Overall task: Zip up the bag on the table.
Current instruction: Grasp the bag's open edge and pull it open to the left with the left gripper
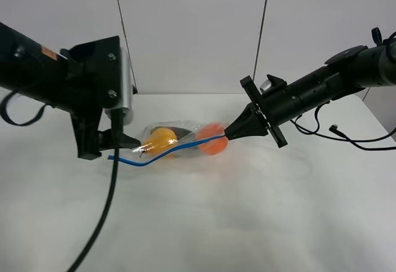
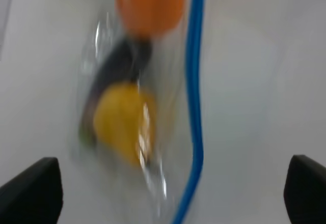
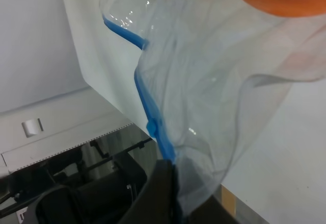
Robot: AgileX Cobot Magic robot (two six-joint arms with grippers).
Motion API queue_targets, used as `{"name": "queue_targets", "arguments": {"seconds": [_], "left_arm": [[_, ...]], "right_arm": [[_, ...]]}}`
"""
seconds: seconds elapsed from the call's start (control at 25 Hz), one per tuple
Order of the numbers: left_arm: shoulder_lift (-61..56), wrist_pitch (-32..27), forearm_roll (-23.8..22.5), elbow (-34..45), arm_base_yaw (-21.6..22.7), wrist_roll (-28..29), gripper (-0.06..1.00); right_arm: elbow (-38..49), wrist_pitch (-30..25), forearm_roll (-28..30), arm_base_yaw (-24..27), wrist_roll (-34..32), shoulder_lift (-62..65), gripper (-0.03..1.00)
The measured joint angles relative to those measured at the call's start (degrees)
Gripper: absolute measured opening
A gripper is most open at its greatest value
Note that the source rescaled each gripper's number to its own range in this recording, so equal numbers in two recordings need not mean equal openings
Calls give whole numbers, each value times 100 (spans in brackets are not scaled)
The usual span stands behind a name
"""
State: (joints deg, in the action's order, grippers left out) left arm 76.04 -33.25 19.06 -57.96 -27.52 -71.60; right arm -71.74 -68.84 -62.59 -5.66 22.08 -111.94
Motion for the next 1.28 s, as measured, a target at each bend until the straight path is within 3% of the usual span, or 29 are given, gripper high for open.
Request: {"name": "queue_targets", "arguments": {"seconds": [0.28, 0.4, 0.88, 1.08, 1.16, 1.28], "left_arm": [[19, 2665, 774, 983, -977, -5, 100], [92, 3507, 933, 1272, -1266, -5, 100], [1962, 5647, 994, 1334, -2027, -5, 100], [2484, 6512, 1000, 1334, -2153, 130, 100], [2522, 6630, 1007, 1334, -2153, 337, 95], [2522, 6699, 1002, 1334, -2153, 660, 75]], "right_arm": [[0, 0, -27, 0, 0, 0, 0], [0, 0, -27, 0, 0, 0, 0], [0, 2, -33, 0, 0, 0, 0], [0, 2, -50, 0, 0, 0, 0], [0, 12, -50, 0, 0, 0, 0], [0, 14, -57, 0, 0, 0, 0]]}}
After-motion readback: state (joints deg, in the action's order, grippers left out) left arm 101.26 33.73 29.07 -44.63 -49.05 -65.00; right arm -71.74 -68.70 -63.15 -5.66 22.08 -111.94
